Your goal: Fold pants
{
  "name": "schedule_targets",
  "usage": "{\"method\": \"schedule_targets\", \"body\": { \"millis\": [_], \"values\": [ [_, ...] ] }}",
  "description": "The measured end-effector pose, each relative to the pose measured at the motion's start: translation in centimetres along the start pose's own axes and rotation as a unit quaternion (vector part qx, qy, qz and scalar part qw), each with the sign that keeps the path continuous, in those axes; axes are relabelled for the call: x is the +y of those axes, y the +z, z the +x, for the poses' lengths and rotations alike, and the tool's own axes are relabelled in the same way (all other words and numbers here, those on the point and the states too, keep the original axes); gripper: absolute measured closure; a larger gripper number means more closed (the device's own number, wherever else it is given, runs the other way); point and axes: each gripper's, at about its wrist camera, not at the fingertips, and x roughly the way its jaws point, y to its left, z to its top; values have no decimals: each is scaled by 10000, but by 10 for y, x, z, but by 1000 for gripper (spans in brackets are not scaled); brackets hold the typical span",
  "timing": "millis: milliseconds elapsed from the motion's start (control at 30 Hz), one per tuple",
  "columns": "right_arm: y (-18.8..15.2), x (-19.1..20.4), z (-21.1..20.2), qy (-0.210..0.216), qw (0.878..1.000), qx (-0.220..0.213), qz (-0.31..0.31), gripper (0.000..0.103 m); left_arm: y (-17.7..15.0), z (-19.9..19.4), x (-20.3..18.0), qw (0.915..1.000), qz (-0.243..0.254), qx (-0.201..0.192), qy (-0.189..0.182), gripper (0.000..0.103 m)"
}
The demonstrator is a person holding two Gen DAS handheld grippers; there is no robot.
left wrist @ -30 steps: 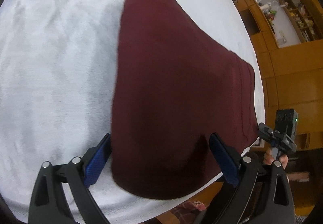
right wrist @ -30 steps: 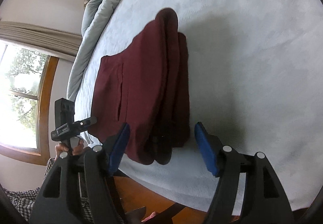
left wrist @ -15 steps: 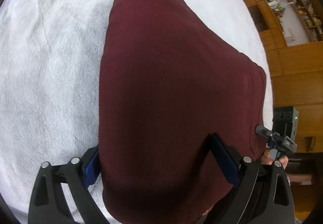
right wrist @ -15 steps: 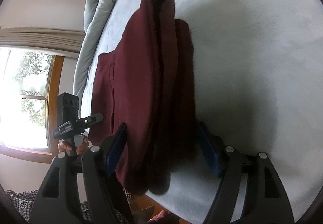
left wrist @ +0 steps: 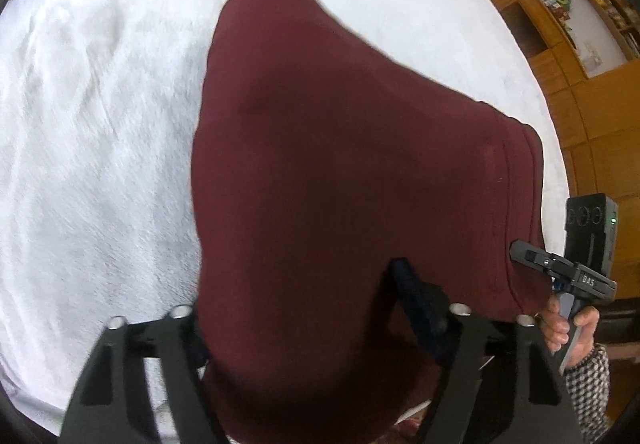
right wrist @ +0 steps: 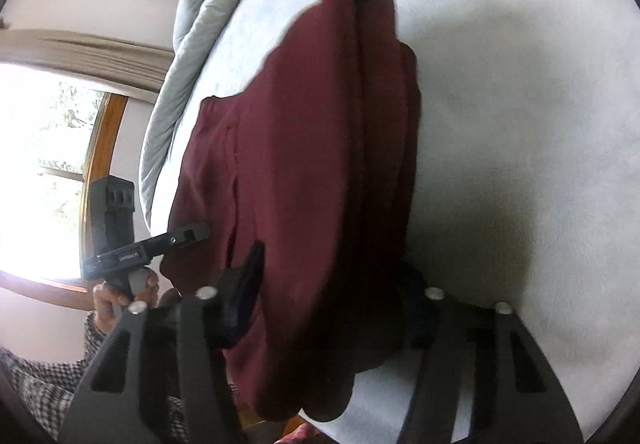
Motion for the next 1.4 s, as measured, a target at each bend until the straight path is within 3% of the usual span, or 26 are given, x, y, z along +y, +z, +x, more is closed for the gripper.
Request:
{"method": "schedule_targets", "body": {
  "millis": [67, 267, 600, 900, 1067, 1167, 1233, 1333, 1400],
  "values": [
    [-4, 9, -5, -46, 9998, -145, -107, 60, 0, -8, -2, 9999, 81, -105, 51, 48],
    [-2, 41, -21, -142, 9987, -401, -285, 66, -1, -30, 1, 9984, 232, -489, -153, 63],
    [26, 105, -44, -208, 9919, -648, -1075, 67, 21, -73, -16, 9897, 496, -1255, -484, 70],
    [83, 105, -67, -72, 9851, -1151, -1278, 67, 73, -90, -20, 9786, 638, -1868, -587, 69],
    [132, 67, -36, -86, 9911, -979, -899, 67, 106, -62, 2, 9817, 283, -1755, -681, 69],
    [150, 29, 3, -277, 9972, -594, -370, 65, 123, -22, 26, 9883, -28, -1347, -709, 69],
    [153, 3, 22, -645, 9972, -365, -64, 55, 125, 4, 43, 9912, -187, -1126, -670, 59],
    [150, -18, 27, -379, 9985, -317, 233, 40, 120, 23, 67, 9891, -472, -957, -1011, 44],
    [143, -17, 18, -562, 9973, -423, 219, 32, 112, 20, 71, 9873, -516, -974, -1146, 39]
  ]
}}
